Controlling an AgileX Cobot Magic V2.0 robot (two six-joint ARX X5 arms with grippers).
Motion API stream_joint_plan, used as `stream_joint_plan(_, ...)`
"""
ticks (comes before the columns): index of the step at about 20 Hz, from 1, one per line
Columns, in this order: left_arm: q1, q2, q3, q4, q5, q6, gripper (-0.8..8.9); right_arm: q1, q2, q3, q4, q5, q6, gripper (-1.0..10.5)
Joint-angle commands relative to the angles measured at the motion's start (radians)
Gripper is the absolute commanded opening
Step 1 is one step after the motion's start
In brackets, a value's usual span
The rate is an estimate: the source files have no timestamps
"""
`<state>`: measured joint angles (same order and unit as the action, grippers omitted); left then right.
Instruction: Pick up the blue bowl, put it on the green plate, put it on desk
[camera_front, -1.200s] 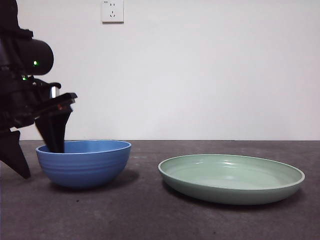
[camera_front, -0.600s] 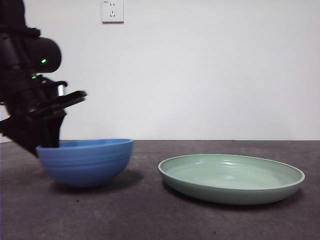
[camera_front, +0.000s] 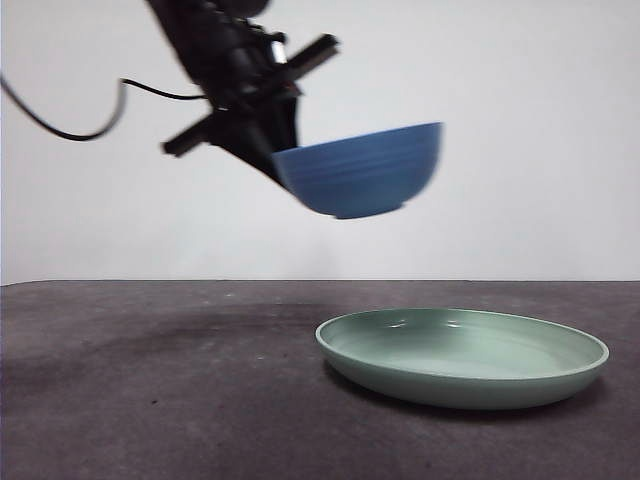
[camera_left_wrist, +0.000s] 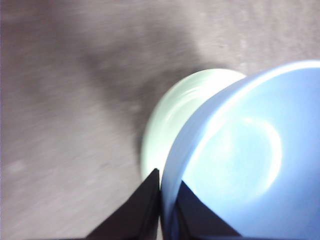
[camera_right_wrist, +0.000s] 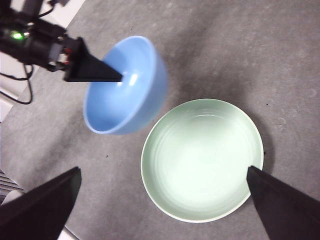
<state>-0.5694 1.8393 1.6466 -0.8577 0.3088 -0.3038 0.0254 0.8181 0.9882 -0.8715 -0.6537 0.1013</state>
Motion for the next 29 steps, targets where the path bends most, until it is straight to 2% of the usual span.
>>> stream_joint_plan(1, -0.050, 0.103, 0.140, -0.044, -0.003, -0.010, 0.10, 0.001, 0.004, 0.019, 0.006, -0.001, -0.004, 6.6)
stream_joint_plan(5, -0.121, 0.278, 0.340, -0.162, -0.032, 0.030, 0.10, 0.001, 0.004, 0.019, 0.002, -0.002, -0.004, 6.6)
stream_joint_plan(8, -0.153, 0.381, 0.407, -0.206, -0.032, 0.046, 0.09, 0.001, 0.004, 0.019, -0.006, -0.002, -0.004, 6.6)
stream_joint_plan(10, -0.164, 0.419, 0.407, -0.209, -0.034, 0.049, 0.10, 0.001, 0.004, 0.019, -0.005, -0.001, -0.004, 6.6)
stream_joint_plan(15, -0.175, 0.439, 0.407, -0.212, -0.134, 0.065, 0.09, 0.001, 0.004, 0.019, -0.005, -0.001, -0.005, 6.6)
stream_joint_plan(20, -0.186, 0.458, 0.407, -0.232, -0.136, 0.076, 0.11, 0.001, 0.004, 0.019, -0.004, -0.001, -0.005, 6.6)
stream_joint_plan(22, -0.191, 0.467, 0.407, -0.235, -0.136, 0.075, 0.41, 0.001, 0.004, 0.019, -0.005, -0.001, -0.005, 6.6)
stream_joint_plan(24, -0.193, 0.467, 0.407, -0.230, -0.135, 0.075, 1.38, 0.001, 0.004, 0.019, -0.004, -0.001, -0.005, 6.6)
stream_joint_plan(27, -0.189, 0.467, 0.414, -0.224, -0.135, 0.066, 4.15, 0.001, 0.004, 0.019, -0.004, -0.001, -0.005, 6.6)
stream_joint_plan(28, -0.188, 0.467, 0.422, -0.224, -0.135, 0.066, 4.77, 0.001, 0.004, 0.019, -0.004, -0.001, -0.007, 6.6)
stream_joint_plan(29, -0.188, 0.467, 0.437, -0.228, -0.135, 0.064, 4.98, 0.001, 0.004, 0.019, -0.004, -0.001, -0.009, 6.6)
